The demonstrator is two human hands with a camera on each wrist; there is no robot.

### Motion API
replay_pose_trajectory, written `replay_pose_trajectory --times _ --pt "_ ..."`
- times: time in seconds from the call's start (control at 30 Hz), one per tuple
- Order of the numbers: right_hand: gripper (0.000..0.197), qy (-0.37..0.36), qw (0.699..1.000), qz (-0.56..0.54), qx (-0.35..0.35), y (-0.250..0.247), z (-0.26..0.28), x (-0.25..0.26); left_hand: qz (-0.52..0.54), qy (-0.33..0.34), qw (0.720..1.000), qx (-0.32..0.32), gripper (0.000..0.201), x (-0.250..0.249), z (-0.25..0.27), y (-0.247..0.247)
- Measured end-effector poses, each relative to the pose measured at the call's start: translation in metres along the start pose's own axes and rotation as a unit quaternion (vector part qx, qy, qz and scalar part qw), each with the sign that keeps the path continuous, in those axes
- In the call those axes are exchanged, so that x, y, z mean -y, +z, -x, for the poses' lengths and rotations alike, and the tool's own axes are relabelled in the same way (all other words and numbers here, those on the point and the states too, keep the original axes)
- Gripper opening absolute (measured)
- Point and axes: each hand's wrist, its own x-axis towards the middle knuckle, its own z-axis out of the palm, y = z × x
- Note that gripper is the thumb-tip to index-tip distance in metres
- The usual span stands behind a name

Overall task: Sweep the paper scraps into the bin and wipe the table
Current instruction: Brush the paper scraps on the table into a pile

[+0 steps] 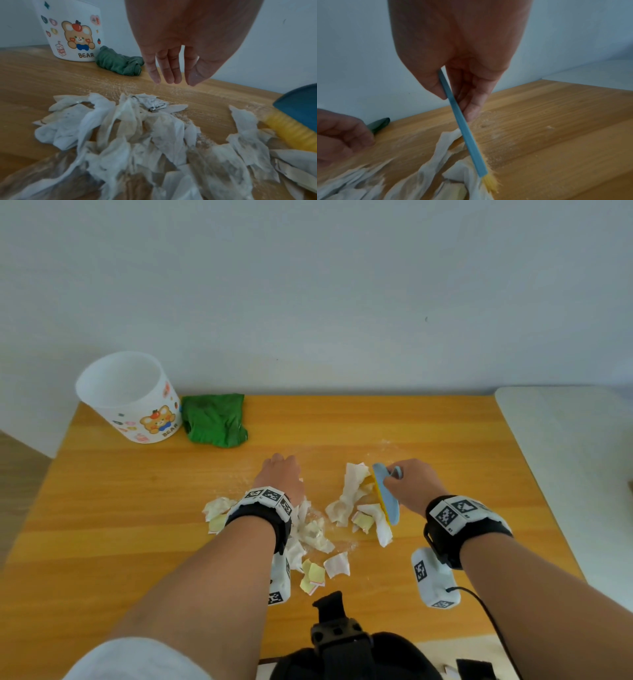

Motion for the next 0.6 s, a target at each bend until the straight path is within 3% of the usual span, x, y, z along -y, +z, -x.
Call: replay_pose_trajectory --times 0.13,0.23,0.37,0.6 --pt "0.026 0.011 0.998 -0.011 -0.057 -0.007 -0.004 0.004 -0.001 -0.005 1.0 0.002 0.03 0.016 0.004 -0.005" --pt "0.04 0.024 0.994 0.019 -0.103 -0.011 -0.009 0.002 -0.003 -0.012 1.0 0.0 0.032 0.029 0.008 -0.007" --pt "0.034 0.032 0.992 0.109 -0.057 0.003 -0.013 0.011 -0.004 -0.028 1.0 -0.002 0.034 0.045 0.013 -0.008" --pt "0.029 -0.094 0.992 0.08 0.02 0.029 -0.007 0.044 0.001 -0.031 0.999 -0.01 0.033 0.059 0.014 -0.014"
